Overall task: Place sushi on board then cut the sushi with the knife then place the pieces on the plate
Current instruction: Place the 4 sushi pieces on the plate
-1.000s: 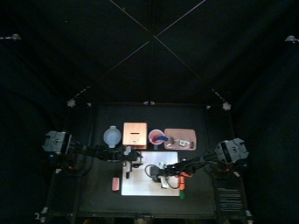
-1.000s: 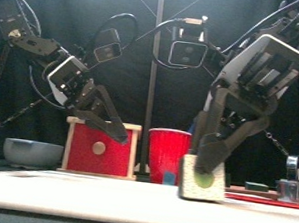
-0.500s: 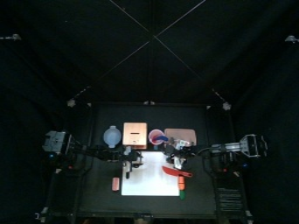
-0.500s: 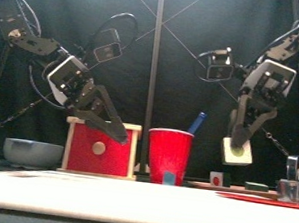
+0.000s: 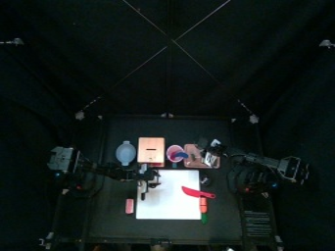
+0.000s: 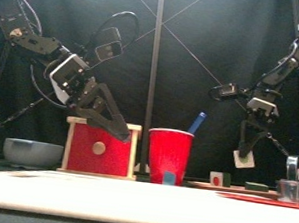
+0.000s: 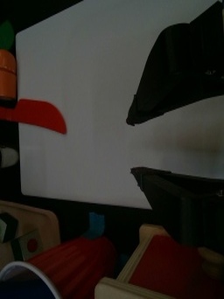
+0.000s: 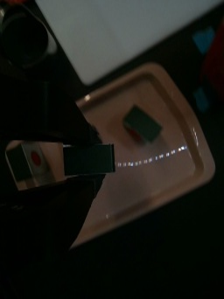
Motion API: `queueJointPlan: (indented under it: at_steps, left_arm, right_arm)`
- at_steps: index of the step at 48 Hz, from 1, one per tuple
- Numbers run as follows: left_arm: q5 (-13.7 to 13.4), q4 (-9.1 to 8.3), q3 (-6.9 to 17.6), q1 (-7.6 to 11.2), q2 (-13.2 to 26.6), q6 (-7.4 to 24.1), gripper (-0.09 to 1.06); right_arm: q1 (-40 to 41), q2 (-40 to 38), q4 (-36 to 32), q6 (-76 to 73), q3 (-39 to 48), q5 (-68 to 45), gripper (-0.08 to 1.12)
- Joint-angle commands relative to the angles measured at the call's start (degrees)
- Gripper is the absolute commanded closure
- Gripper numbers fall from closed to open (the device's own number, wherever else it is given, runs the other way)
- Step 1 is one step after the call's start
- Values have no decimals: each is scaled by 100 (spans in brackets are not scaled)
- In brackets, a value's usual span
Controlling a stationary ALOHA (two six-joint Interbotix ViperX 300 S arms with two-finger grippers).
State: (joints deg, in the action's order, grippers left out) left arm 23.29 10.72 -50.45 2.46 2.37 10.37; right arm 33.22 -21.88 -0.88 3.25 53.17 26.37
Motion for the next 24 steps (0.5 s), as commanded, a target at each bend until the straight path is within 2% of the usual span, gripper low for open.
queueJointPlan:
  at_steps: [1, 8, 24]
  left_arm:
    - [26, 0, 123, -18, -141, 9, 15]
    - [26, -9, 114, -26, -229, 18, 15]
    - [26, 26, 132, 0, -589, -9, 15]
  right_arm:
    - [483, -18, -193, 18, -18, -264, 39]
    - [747, 53, -211, 26, 141, -633, 35]
    - [659, 141, -123, 9, 308, -853, 24]
